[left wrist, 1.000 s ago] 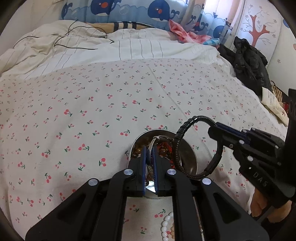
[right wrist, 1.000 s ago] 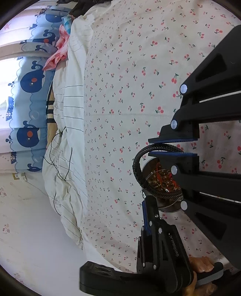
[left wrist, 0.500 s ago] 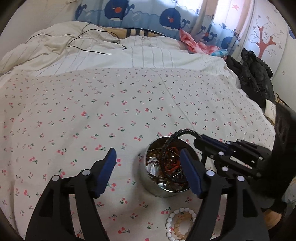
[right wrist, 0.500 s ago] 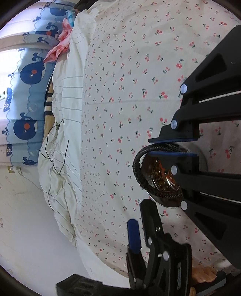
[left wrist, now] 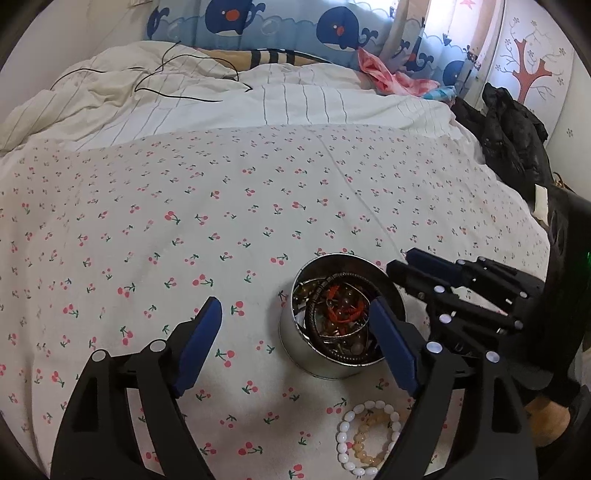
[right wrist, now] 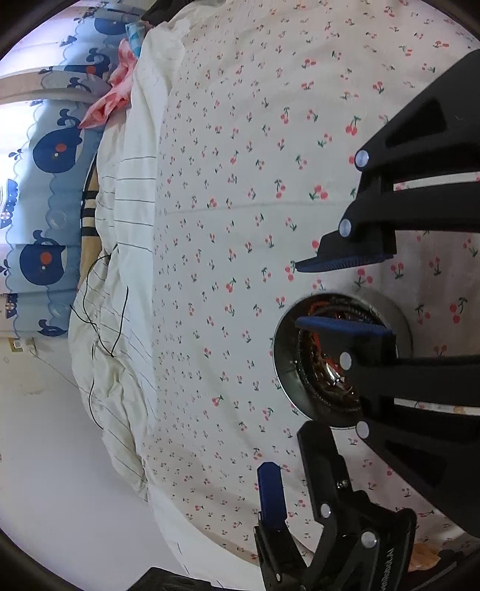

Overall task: Organize jewelry
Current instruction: 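Move left tool to white bead bracelet while right tool reaches peach bead bracelet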

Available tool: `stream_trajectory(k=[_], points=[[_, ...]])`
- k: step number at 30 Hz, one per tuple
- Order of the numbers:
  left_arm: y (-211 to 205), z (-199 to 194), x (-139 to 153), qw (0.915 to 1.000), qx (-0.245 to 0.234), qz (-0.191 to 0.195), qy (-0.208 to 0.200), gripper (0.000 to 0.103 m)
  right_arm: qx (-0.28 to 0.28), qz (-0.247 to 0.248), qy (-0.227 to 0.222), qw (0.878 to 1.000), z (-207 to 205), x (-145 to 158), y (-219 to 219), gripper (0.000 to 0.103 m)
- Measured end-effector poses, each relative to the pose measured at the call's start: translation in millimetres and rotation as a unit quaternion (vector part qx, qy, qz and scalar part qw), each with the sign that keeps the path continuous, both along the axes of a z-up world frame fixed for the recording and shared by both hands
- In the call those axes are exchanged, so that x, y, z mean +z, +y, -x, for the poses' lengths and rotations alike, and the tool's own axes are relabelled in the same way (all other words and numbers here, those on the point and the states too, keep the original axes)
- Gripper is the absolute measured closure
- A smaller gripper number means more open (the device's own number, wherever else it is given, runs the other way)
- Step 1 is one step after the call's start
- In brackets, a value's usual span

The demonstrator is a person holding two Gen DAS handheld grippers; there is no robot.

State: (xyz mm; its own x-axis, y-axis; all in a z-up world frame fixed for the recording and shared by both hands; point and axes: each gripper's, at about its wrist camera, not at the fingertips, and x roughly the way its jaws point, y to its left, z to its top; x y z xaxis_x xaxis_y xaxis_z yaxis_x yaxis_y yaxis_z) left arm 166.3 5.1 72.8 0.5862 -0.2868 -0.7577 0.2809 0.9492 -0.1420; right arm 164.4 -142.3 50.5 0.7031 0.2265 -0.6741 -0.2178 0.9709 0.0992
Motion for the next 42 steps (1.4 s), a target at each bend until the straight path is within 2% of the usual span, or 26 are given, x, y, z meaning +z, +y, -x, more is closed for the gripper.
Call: stream_trajectory(k=[6, 9, 14, 17, 20, 22, 24, 27, 29, 32, 34, 36, 39, 41, 42], points=[[-2.2, 13.7, 1.3, 0.9996, -0.022, -0.019, 0.003, 0.023, -0.011, 0.0, 0.011, 1.0, 11.5, 3.3, -20.7, 0.076], [-0.4, 32.2, -2.7, 0.9988, -0.035, -0.032, 0.004, 0.022, -0.005, -0.005, 0.035, 0.999, 21.1, -0.8, -33.0, 0.075], [-1.6, 60.8, -29.4, 0.9965, -0.051, -0.057, 0.033, 0.022, 0.018, -0.012, 0.066, 0.998, 51.4, -13.4, -40.7, 0.063], [-13.5, 64.5, -45.5, 0.9923, -0.058, -0.103, 0.037, 0.022, 0.029, -0.012, 0.073, 0.997, 71.9, -20.4, -37.6, 0.06], [-22.1, 66.5, -57.7, 0.9885, -0.061, -0.132, 0.042, 0.022, 0.035, -0.01, 0.075, 0.997, 86.4, -25.8, -30.7, 0.054], [-28.0, 68.8, -65.2, 0.9821, -0.059, -0.176, 0.033, 0.022, 0.04, -0.008, 0.079, 0.996, 88.8, -29.6, -25.7, 0.051], [-28.9, 70.2, -67.1, 0.9792, -0.059, -0.193, 0.025, 0.022, 0.051, 0.001, 0.086, 0.995, 88.3, -33.9, -18.2, 0.051], [-17.6, 68.5, -62.6, 0.975, -0.013, -0.222, 0.002, 0.021, 0.055, 0.022, 0.087, 0.994, 89.4, -36.9, -13.7, 0.051], [-5.6, 66.1, -59.7, 0.9778, 0.01, -0.209, 0.009, 0.021, 0.06, 0.025, 0.087, 0.994, 90.7, -38.1, -12.1, 0.051], [2.3, 64.0, -61.0, 0.9863, 0.004, -0.16, 0.041, 0.021, 0.077, 0.016, 0.088, 0.993, 92.0, -38.2, -8.0, 0.051], [-6.8, 67.7, -67.0, 0.9867, -0.019, -0.153, 0.051, 0.021, 0.091, 0.014, 0.087, 0.992, 93.5, -39.0, -3.2, 0.051], [-12.3, 70.3, -69.2, 0.9866, -0.03, -0.154, 0.047, 0.021, 0.097, 0.015, 0.083, 0.992, 94.5, -40.1, 1.7, 0.051], [-11.1, 70.4, -69.8, 0.9888, -0.034, -0.134, 0.055, 0.026, 0.1, 0.02, 0.082, 0.991, 92.5, -45.6, 10.5, 0.052], [-9.1, 71.2, -69.5, 0.9897, -0.032, -0.127, 0.057, 0.025, 0.104, 0.029, 0.086, 0.99, 89.8, -52.1, 18.2, 0.056], [-7.7, 70.2, -69.8, 0.9898, -0.031, -0.127, 0.057, 0.025, 0.109, 0.035, 0.088, 0.989, 89.6, -54.5, 21.9, 0.063]])
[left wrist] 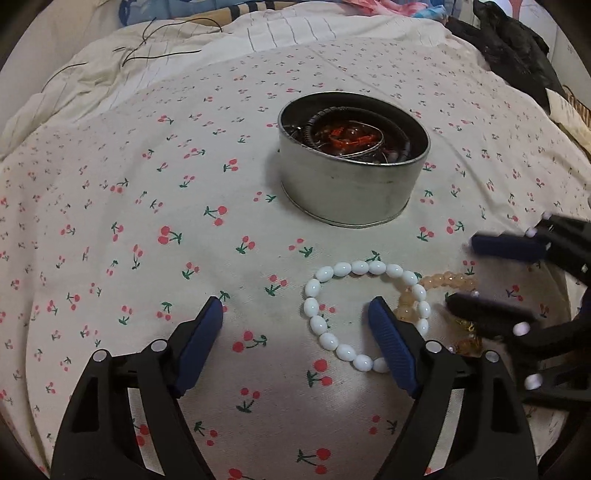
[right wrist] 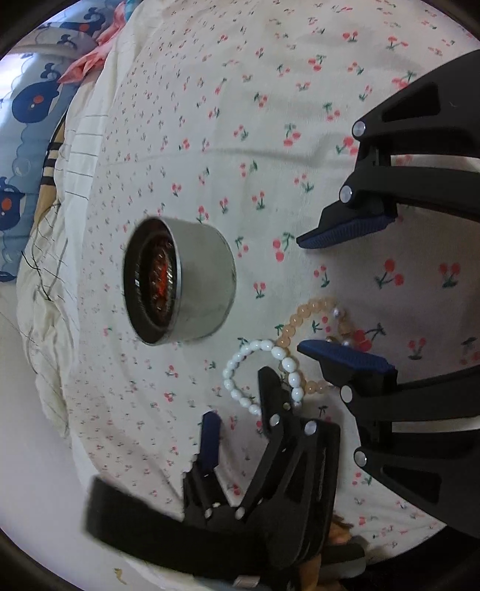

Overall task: Organize jewelry
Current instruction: 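Move left tool to white bead bracelet while right tool reaches peach bead bracelet, then lift white bead bracelet with left tool while right tool lifts peach bracelet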

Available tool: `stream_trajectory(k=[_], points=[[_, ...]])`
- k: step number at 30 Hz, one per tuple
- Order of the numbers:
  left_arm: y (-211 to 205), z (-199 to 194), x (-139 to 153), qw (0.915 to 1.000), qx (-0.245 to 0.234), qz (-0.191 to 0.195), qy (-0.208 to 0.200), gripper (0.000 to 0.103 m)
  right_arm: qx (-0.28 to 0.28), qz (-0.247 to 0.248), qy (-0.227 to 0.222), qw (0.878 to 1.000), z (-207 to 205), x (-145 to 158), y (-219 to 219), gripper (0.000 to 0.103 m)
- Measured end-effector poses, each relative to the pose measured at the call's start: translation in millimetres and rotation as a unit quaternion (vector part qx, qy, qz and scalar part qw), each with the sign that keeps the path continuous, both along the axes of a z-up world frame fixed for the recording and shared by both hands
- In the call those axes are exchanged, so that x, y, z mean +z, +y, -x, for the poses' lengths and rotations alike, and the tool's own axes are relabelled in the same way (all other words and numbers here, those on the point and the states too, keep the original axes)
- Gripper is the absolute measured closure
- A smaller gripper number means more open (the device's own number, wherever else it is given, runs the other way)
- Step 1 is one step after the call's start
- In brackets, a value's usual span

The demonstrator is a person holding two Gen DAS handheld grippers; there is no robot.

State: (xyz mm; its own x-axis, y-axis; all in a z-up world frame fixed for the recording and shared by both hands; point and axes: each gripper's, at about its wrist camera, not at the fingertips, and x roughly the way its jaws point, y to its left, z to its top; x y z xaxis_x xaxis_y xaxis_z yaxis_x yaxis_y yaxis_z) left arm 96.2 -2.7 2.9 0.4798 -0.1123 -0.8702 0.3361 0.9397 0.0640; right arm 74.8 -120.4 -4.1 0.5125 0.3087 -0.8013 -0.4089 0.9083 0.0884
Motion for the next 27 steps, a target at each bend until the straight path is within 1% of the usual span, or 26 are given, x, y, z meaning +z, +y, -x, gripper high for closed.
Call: stream_trajectory(k=[1, 2, 3, 5, 6, 8, 9, 11, 12, 13, 14, 15, 17, 18, 19, 20, 21, 22, 23, 27], points=[[1.2, -2.7, -0.8, 1.0, 0.0, 0.001, 0.0, 0.025, 0.008, 0.015, -0.006, 1.0, 1.1, -1.6, 5.5, 0.07], [1.4, -3.0, -1.8, 1.0, 0.001, 0.003, 0.0, 0.025, 0.008, 0.042, -0.017, 0.999, 2.2, -2.3, 10.3, 0.085], [-2.1, -6.3, -3.0, 1.0, 0.002, 0.005, 0.001, 0.025, -0.005, 0.077, -0.033, 0.997, 2.2, -3.2, 12.5, 0.093], [0.5, -5.2, -3.7, 0.9999, 0.004, 0.009, 0.001, 0.025, -0.038, 0.112, -0.053, 0.992, -1.3, -4.6, 6.3, 0.093], [1.4, -5.4, -3.8, 0.9999, 0.005, 0.011, -0.001, 0.025, -0.057, 0.109, -0.053, 0.991, -4.7, -3.8, -1.4, 0.093], [3.7, -6.2, -2.4, 0.9997, 0.014, 0.019, -0.01, 0.025, -0.107, 0.088, -0.056, 0.989, -11.3, 1.8, -24.1, 0.093], [5.0, -5.9, -0.5, 0.9994, 0.018, 0.024, -0.015, 0.025, -0.121, 0.07, -0.054, 0.989, -13.1, 4.9, -33.9, 0.093], [8.5, -7.0, 0.8, 0.9987, 0.027, 0.039, -0.017, 0.025, -0.131, 0.023, -0.034, 0.991, -16.6, 7.3, -48.0, 0.093], [9.5, -8.2, -0.8, 0.9985, 0.026, 0.048, -0.009, 0.025, -0.13, 0.004, -0.024, 0.991, -17.8, 7.0, -52.0, 0.09], [9.4, -8.2, -3.3, 0.9983, 0.024, 0.053, -0.001, 0.024, -0.125, -0.022, -0.011, 0.992, -17.5, 5.8, -54.5, 0.074], [7.1, -6.8, -4.6, 0.9988, 0.019, 0.045, -0.003, 0.024, -0.121, -0.037, -0.006, 0.992, -17.3, 5.1, -55.4, 0.065], [4.7, -5.7, -4.5, 0.9991, 0.013, 0.04, -0.004, 0.024, -0.119, -0.043, -0.003, 0.992, -17.4, 4.3, -54.5, 0.053], [0.0, -3.7, -5.1, 0.999, 0.0, 0.044, -0.004, 0.025, -0.109, -0.029, -0.002, 0.994, -16.6, -0.5, -46.0, 0.053], [-1.9, -2.7, -5.7, 0.9991, -0.003, 0.042, -0.008, 0.028, -0.107, -0.012, -0.003, 0.994, -18.2, -4.7, -41.1, 0.053], [-4.5, -1.7, -5.4, 0.9991, -0.009, 0.04, -0.011, 0.037, -0.106, -0.005, -0.005, 0.994, -20.4, -5.0, -38.0, 0.053], [-5.9, -1.0, -3.6, 0.999, -0.013, 0.042, -0.012, 0.054, -0.105, 0.003, -0.008, 0.994, -20.5, -5.1, -35.7, 0.054], [-6.7, -0.5, -1.7, 0.9989, -0.014, 0.041, -0.014, 0.063, -0.105, 0.006, -0.011, 0.994, -20.0, -4.5, -35.0, 0.071], [-7.6, 0.5, -0.3, 0.9988, -0.018, 0.043, -0.014, 0.08, -0.104, 0.002, -0.009, 0.995, -20.6, -4.4, -37.4, 0.093], [-6.7, 0.7, 0.8, 0.9987, -0.018, 0.045, -0.013, 0.085, -0.103, -0.003, -0.007, 0.995, -20.3, -3.4, -39.1, 0.094], [0.4, -2.2, 2.7, 0.9979, -0.008, 0.064, -0.008, 0.085, -0.094, -0.016, -0.012, 0.995, -18.7, -0.8, -43.0, 0.094]])
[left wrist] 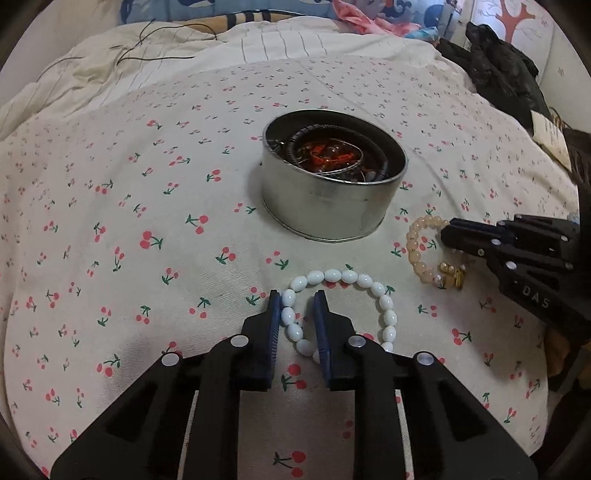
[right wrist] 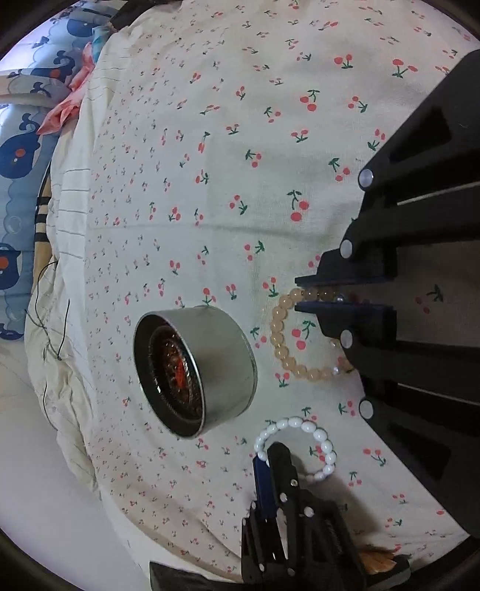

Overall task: Organize jewelry
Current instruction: 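Lift white bead bracelet with left tool while right tool lifts peach bracelet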

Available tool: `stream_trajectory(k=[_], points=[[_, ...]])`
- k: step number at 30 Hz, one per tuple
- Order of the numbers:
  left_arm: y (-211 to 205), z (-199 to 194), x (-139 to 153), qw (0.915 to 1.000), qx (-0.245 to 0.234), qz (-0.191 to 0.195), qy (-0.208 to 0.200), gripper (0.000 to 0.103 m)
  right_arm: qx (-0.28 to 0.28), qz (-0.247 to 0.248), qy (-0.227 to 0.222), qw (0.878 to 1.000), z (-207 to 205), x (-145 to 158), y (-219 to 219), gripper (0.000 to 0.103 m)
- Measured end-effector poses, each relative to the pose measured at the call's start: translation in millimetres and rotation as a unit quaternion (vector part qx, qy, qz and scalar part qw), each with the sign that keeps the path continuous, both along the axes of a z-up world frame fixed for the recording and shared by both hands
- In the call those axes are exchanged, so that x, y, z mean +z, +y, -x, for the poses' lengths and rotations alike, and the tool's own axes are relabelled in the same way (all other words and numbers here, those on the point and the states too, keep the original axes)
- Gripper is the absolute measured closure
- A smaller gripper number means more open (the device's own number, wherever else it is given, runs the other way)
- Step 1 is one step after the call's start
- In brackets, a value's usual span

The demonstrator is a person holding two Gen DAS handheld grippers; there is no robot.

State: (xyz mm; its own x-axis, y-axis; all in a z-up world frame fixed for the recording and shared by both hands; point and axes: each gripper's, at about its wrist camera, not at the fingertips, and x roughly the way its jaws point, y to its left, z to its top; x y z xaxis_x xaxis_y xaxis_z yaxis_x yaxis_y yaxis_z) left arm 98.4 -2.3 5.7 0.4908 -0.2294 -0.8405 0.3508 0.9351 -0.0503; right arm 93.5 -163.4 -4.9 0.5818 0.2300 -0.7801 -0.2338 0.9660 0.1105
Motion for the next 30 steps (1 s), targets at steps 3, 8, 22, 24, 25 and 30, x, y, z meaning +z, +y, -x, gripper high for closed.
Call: stream_trajectory(k=[3, 8, 22, 24, 25, 30], points=[[6.4, -3.1, -0.5, 0.9998, 0.013, 0.015, 0.003, 0.057, -0.01, -0.004, 0.003, 1.0, -3.2, -1.8, -2.7, 0.062], [1.4, -1.3, -9.5, 1.0, 0.008, 0.0, 0.002, 0.023, 0.002, 0.028, 0.003, 1.0, -3.1, -6.3, 6.7, 0.063], [2.7, 0.3, 0.6, 0.9999, -0.007, 0.012, -0.003, 0.094, 0.025, 0.008, 0.001, 1.0, 2.4, -2.7, 11.7, 0.044], [2.3, 0.0, -2.7, 0.9999, -0.007, 0.013, 0.002, 0.086, 0.028, 0.024, 0.004, 0.999, 2.0, -7.1, 16.7, 0.044], [1.4, -0.1, -3.2, 0.9999, -0.008, 0.014, 0.002, 0.08, 0.029, 0.027, 0.005, 0.999, 2.4, -8.2, 17.9, 0.044], [-9.5, 4.9, -6.0, 0.9995, -0.032, 0.004, -0.003, 0.05, 0.034, 0.025, 0.007, 0.999, 3.8, -8.6, 17.8, 0.054]])
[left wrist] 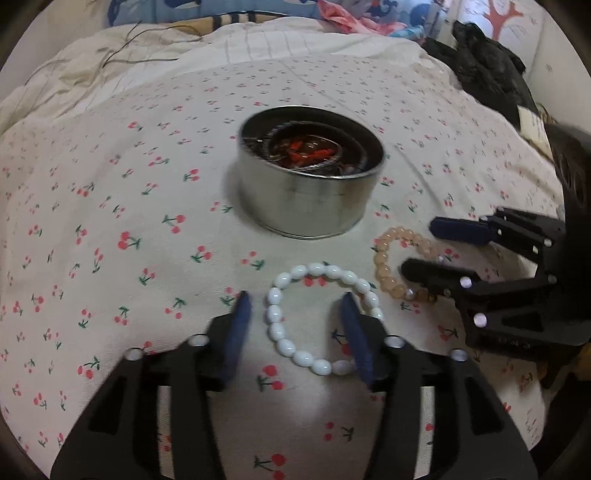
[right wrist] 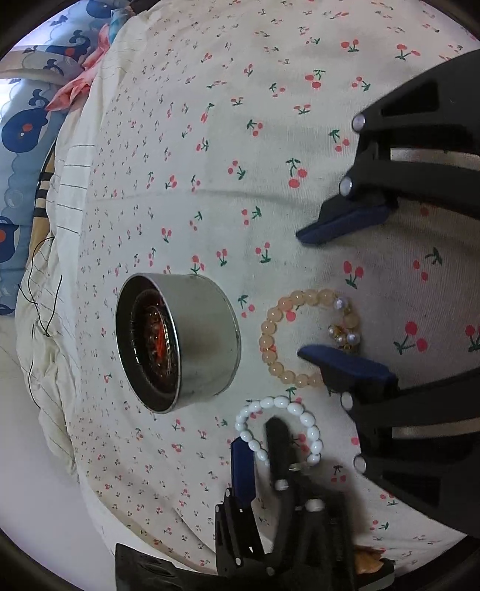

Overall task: Organize jewelry
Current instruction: 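Lift white bead bracelet with left tool while right tool lifts peach bracelet, then lower white bracelet into tin with left tool while right tool drops peach bracelet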

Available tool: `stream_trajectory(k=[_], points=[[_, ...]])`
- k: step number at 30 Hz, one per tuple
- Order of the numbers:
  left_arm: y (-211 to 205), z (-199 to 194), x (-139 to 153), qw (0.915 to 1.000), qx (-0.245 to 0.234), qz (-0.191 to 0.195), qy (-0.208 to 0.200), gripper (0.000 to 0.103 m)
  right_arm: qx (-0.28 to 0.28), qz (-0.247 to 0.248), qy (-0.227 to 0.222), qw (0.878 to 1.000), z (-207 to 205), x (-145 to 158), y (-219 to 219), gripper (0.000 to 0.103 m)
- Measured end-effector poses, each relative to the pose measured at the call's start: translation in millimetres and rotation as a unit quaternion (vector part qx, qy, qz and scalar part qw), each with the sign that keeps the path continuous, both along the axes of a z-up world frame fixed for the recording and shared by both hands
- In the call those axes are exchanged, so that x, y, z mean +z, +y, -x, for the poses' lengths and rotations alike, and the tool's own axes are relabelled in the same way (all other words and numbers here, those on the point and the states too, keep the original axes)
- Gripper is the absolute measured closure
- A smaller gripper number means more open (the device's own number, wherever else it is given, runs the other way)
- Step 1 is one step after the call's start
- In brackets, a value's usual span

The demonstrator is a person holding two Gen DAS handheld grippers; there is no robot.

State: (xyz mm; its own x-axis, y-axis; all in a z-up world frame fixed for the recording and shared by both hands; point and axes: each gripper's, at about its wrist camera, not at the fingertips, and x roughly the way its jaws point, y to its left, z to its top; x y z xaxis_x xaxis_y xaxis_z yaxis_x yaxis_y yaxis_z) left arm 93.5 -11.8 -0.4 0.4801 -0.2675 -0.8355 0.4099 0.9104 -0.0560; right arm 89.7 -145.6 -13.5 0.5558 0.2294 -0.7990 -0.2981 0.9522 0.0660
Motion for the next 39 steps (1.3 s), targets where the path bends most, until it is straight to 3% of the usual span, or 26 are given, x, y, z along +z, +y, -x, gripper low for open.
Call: stream_trajectory(k=[4, 15, 16, 17, 20, 22, 27, 39], points=[[-1.7, 1.6, -0.2, 1.0, -0.002, -0.006, -0.002, 0.044, 0.003, -0.002, 0.0, 1.0, 0.6, 0.1, -0.4, 0.07], [-6.5, 5.5, -0.3, 0.9998, -0.005, -0.017, -0.009, 0.039, 0.003, -0.001, -0.001, 1.0, 0.4, 1.3, 0.8, 0.092], [-6.3, 5.8, 0.0, 0.9998, -0.006, -0.017, -0.009, 0.043, 0.002, -0.003, -0.001, 1.0, 0.3, 1.2, 0.1, 0.093], [-7.1, 5.5, 0.4, 0.9998, -0.007, -0.016, -0.009, 0.058, 0.001, -0.004, -0.001, 1.0, 0.0, 1.4, -0.4, 0.094], [-8.2, 7.2, 3.0, 0.9993, -0.013, -0.03, -0.017, 0.087, 0.0, -0.004, -0.002, 1.0, 0.6, 2.6, -0.8, 0.094], [-8.1, 7.6, 4.3, 0.9991, -0.016, -0.035, -0.019, 0.095, -0.002, -0.008, -0.003, 1.0, 1.3, 3.5, -2.2, 0.094], [-12.0, 10.7, 10.8, 0.9982, -0.025, -0.045, -0.03, 0.096, -0.005, -0.018, -0.006, 1.0, 3.6, 8.3, -4.7, 0.094], [0.8, 11.4, 41.3, 0.9974, -0.012, -0.025, -0.066, 0.096, -0.017, -0.058, -0.03, 0.998, 9.9, 32.2, -19.3, 0.095]])
